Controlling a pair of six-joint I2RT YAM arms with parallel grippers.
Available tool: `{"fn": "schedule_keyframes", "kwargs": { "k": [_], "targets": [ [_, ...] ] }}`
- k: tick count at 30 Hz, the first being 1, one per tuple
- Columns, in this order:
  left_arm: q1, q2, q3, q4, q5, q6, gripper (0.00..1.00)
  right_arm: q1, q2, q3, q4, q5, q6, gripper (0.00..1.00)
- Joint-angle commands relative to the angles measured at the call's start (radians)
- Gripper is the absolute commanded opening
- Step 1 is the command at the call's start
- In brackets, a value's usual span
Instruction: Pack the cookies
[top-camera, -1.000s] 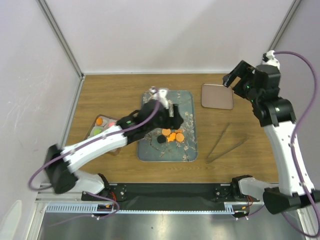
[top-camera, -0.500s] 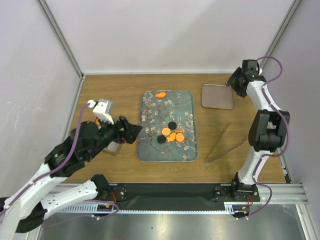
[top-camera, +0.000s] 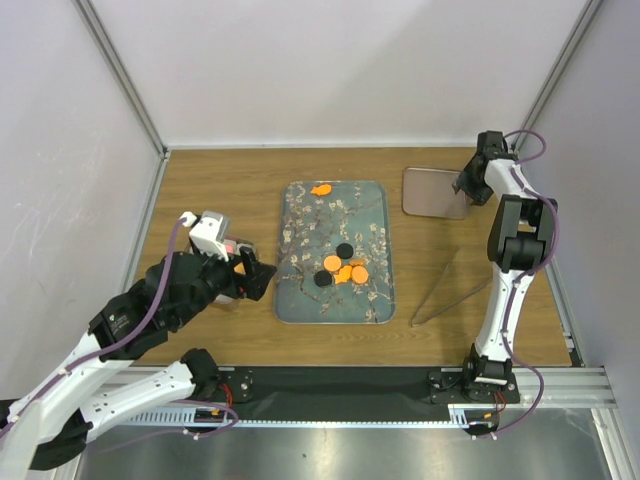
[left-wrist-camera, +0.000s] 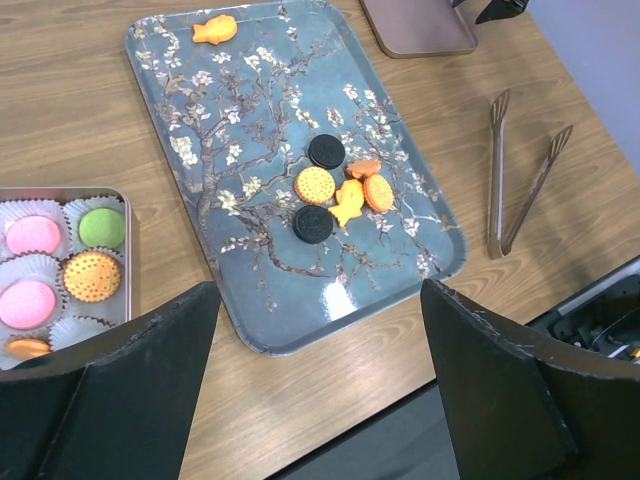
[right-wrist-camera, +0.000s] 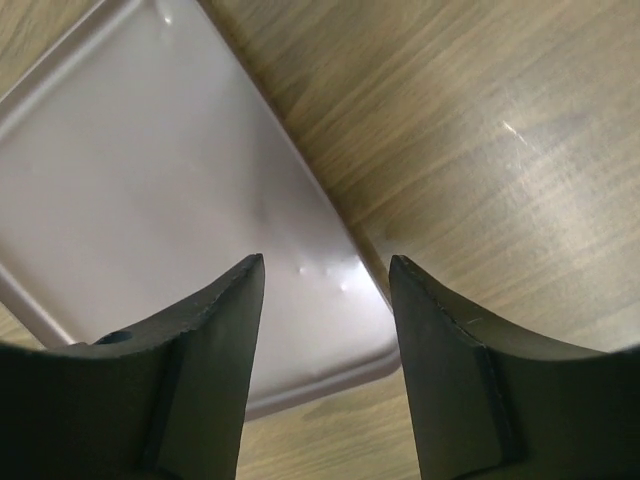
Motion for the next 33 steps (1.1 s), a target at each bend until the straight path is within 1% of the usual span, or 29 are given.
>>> {"fn": "schedule_keyframes", "kwargs": {
  "k": [1, 11, 14, 18, 25, 29, 30, 33],
  "targets": [
    [0.007, -0.006, -0.004, 0.021, -0.008, 0.038, 0.88, -0.004, 0.034, 0.074, -0.019, 0.015, -0.036, 0.58],
    [0.007, -0.008, -0.021, 0.024, -0.014, 0.039, 0.89, -0.004, 0.101, 0.140, -0.038, 0.007, -0.054, 0.52],
    [0.007, -0.005, -0.024, 0.024, -0.022, 0.039, 0.89, -0.004, 0.112, 0.147, -0.041, 0.001, -0.059, 0.47],
    [0.007, -0.006, -0.020, 0.024, -0.023, 0.038, 0.89, -0.004, 0.120, 0.146, -0.043, -0.002, -0.066, 0.36],
    [0.007, -0.006, -0.018, 0.023, -0.025, 0.042, 0.89, -0.004, 0.109, 0.120, -0.043, 0.005, -0.077, 0.32],
    [0.005, -0.003, -0.020, 0.029, -0.023, 0.045, 0.89, -0.004, 0.092, 0.089, -0.035, 0.008, -0.086, 0.24],
    [0.007, -0.002, -0.020, 0.030, -0.023, 0.047, 0.89, -0.004, 0.081, 0.072, -0.027, 0.008, -0.088, 0.20],
    [0.007, 0.001, -0.023, 0.035, -0.025, 0.053, 0.89, -0.004, 0.049, 0.022, -0.003, 0.012, -0.089, 0.16]
  ]
}}
